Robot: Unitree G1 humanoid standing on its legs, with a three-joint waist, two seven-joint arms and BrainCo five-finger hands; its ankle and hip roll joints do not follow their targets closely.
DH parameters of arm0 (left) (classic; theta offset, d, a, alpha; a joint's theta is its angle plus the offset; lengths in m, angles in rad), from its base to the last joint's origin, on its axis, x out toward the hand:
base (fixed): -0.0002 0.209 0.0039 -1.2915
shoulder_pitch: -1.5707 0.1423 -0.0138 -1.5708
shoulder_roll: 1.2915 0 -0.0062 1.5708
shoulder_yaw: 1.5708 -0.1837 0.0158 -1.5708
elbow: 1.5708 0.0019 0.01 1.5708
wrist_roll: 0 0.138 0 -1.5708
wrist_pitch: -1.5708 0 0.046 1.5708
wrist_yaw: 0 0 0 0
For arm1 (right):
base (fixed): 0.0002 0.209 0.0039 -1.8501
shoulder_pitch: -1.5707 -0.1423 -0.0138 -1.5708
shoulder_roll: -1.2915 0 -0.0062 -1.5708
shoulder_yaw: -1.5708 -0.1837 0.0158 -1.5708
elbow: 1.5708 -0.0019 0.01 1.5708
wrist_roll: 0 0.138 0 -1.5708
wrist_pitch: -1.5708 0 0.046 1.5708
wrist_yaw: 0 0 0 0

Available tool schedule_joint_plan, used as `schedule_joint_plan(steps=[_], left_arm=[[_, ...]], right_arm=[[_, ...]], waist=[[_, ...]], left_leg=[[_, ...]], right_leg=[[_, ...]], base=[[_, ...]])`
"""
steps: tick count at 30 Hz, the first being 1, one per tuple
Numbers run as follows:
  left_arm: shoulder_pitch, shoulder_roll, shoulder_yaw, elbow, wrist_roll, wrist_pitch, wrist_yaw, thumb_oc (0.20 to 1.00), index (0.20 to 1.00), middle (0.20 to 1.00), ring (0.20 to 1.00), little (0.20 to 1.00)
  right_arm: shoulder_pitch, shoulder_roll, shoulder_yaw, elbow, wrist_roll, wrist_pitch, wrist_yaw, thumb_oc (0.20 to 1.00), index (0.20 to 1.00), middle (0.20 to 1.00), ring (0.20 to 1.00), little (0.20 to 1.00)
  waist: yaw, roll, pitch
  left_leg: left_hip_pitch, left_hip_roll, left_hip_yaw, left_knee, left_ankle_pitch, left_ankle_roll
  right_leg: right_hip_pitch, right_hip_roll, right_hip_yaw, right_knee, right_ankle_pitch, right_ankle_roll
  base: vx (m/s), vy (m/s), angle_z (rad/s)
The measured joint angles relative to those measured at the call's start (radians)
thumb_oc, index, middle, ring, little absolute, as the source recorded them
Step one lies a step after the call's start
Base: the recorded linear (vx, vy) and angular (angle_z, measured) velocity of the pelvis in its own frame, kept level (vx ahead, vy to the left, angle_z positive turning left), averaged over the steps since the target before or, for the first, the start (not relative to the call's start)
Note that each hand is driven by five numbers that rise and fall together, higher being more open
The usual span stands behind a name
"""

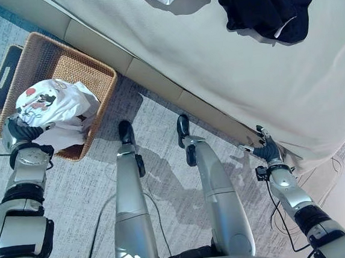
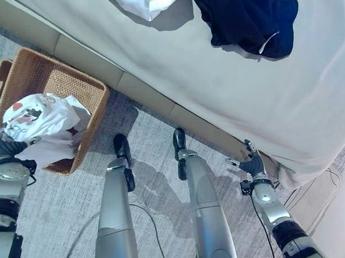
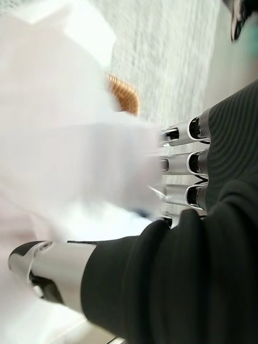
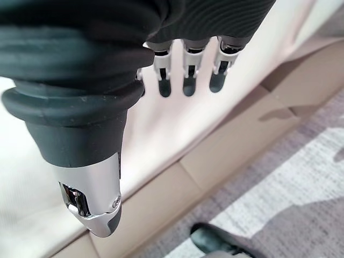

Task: Pick up clothes into the bucket

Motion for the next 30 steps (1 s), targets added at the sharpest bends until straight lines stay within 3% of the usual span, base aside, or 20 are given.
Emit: schedule_joint_plan(steps=[8, 12, 14, 17, 19, 21, 23, 25, 30], left_arm=[[0.009, 0.003, 0.029, -0.026, -0.022, -0.012, 0.06, 1.0, 1.0, 1.0, 1.0, 1.0], [0.09, -0.031, 0.088, -0.143, -0.022, -0.024, 0.101, 1.0, 1.0, 1.0, 1.0, 1.0], [0.16, -0.056, 0.116, -0.271, -0.025, -0.042, 0.122, 1.0, 1.0, 1.0, 1.0, 1.0], [0.211, -0.099, 0.122, -0.331, -0.012, -0.06, 0.139, 1.0, 1.0, 1.0, 1.0, 1.0], [0.272, -0.141, 0.119, -0.422, -0.012, -0.077, 0.137, 1.0, 1.0, 1.0, 1.0, 1.0], [0.31, -0.26, 0.116, -0.408, -0.092, -0.175, 0.058, 1.0, 1.0, 1.0, 1.0, 1.0], [0.331, -0.337, 0.093, -0.372, -0.17, -0.194, -0.01, 1.0, 1.0, 1.0, 1.0, 1.0], [0.384, -0.383, 0.033, -0.411, -0.183, -0.219, -0.059, 1.0, 1.0, 1.0, 1.0, 1.0], [0.428, -0.464, -0.135, -0.379, -0.173, -0.242, -0.195, 1.0, 1.0, 1.0, 1.0, 1.0]], right_arm=[[0.0, 0.0, -0.001, -0.001, -0.006, 0.0, -0.017, 1.0, 1.0, 1.0, 1.0, 1.0], [0.008, -0.001, -0.006, -0.083, -0.036, 0.008, -0.047, 1.0, 1.0, 1.0, 1.0, 1.0], [0.016, -0.025, -0.014, -0.206, -0.106, 0.013, -0.08, 1.0, 1.0, 1.0, 1.0, 1.0], [0.004, -0.053, -0.041, -0.291, -0.209, 0.011, -0.108, 1.0, 1.0, 1.0, 1.0, 1.0], [-0.02, -0.117, -0.037, -0.326, -0.305, 0.031, -0.126, 1.0, 1.0, 1.0, 1.0, 1.0], [-0.09, -0.246, -0.021, -0.399, -0.477, 0.056, -0.139, 1.0, 1.0, 1.0, 1.0, 1.0], [-0.16, -0.35, 0.002, -0.466, -0.612, 0.059, -0.145, 1.0, 1.0, 1.0, 1.0, 1.0], [-0.226, -0.388, -0.011, -0.507, -0.67, 0.056, -0.161, 1.0, 1.0, 1.0, 1.0, 1.0], [-0.386, -0.363, 0.015, -0.405, -0.703, 0.061, -0.166, 1.0, 1.0, 1.0, 1.0, 1.0]], waist=[[0.002, 0.0, 0.0], [0.01, 0.003, 0.001], [0.028, 0.009, 0.001], [0.056, 0.026, 0.003], [0.069, 0.039, 0.005], [0.09, 0.08, 0.004], [0.092, 0.114, -0.003], [0.098, 0.142, -0.006], [0.117, 0.209, -0.009]], left_leg=[[0.036, -0.002, 0.0, -0.027, 0.002, 0.001], [0.099, -0.009, 0.008, -0.073, 0.013, 0.005], [0.142, -0.016, 0.015, -0.12, 0.023, -0.001], [0.194, -0.026, 0.026, -0.175, 0.06, 0.003], [0.246, -0.034, 0.026, -0.215, 0.073, 0.0], [0.366, -0.053, 0.023, -0.281, 0.084, 0.01], [0.447, -0.059, 0.023, -0.327, 0.093, 0.02], [0.502, -0.066, 0.02, -0.362, 0.103, 0.022], [0.612, -0.076, -0.008, -0.474, 0.161, 0.012]], right_leg=[[0.025, -0.004, -0.002, -0.002, -0.002, -0.001], [0.071, -0.014, 0.0, -0.022, -0.003, -0.002], [0.098, -0.023, 0.004, -0.038, -0.012, -0.003], [0.131, -0.036, 0.001, -0.052, -0.005, 0.002], [0.166, -0.046, 0.003, -0.054, -0.009, 0.0], [0.271, -0.064, -0.002, -0.078, -0.022, 0.006], [0.343, -0.076, -0.004, -0.097, -0.028, 0.013], [0.388, -0.084, -0.009, -0.105, -0.037, 0.014], [0.47, -0.095, -0.037, -0.127, -0.046, 0.015]], base=[[0.0, -0.004, 0.01], [0.01, -0.003, 0.03], [-0.03, 0.004, 0.09], [-0.04, -0.01, 0.14], [0.03, -0.036, 0.13], [0.05, -0.037, 0.2], [0.06, -0.062, 0.12], [0.04, -0.072, 0.11], [0.02, -0.065, 0.19]])
